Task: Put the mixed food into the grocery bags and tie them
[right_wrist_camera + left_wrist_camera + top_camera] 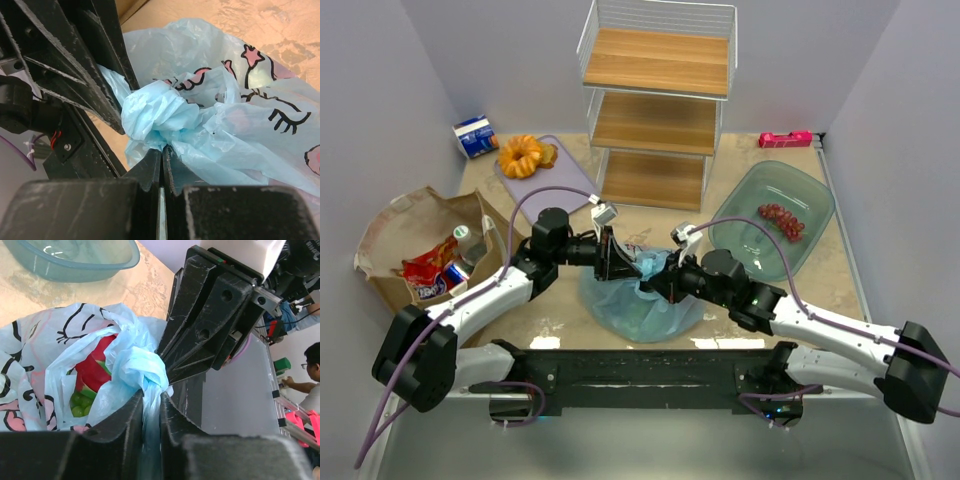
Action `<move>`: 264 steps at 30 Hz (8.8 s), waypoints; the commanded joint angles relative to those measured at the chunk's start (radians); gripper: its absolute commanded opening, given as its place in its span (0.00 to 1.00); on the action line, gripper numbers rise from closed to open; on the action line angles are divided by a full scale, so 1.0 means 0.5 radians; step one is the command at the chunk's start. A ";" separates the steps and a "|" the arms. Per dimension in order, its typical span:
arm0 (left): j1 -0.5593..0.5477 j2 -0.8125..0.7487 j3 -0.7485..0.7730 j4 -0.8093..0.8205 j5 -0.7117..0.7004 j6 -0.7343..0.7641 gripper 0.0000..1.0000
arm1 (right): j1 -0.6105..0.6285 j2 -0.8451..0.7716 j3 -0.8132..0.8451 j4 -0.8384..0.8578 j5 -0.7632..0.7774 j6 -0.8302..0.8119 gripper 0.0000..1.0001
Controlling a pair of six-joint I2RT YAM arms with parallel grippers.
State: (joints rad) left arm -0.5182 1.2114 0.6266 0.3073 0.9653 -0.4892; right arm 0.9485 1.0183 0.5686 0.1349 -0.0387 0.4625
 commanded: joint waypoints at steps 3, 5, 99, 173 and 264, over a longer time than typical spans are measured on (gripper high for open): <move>-0.010 -0.030 -0.014 0.186 0.155 -0.059 0.36 | 0.008 -0.095 -0.017 -0.153 0.074 -0.017 0.00; -0.010 -0.021 -0.026 0.168 0.174 -0.043 0.36 | 0.008 -0.137 -0.008 -0.156 0.074 0.001 0.00; -0.022 -0.208 0.023 -0.066 -0.102 0.248 0.00 | 0.073 0.101 0.265 -0.469 0.178 -0.084 0.00; -0.228 -0.346 0.127 -0.473 -0.624 0.583 0.00 | 0.137 -0.184 0.326 -0.405 0.387 1.192 0.67; -1.077 0.154 -0.593 1.535 -1.299 -0.129 0.69 | -0.455 -0.303 -0.079 0.868 -0.530 0.563 0.00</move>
State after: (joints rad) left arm -1.0290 1.2320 0.3702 0.7818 0.3267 -0.4564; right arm 0.7513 0.8700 0.4633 0.4164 -0.1879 0.8043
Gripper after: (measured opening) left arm 0.695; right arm 0.026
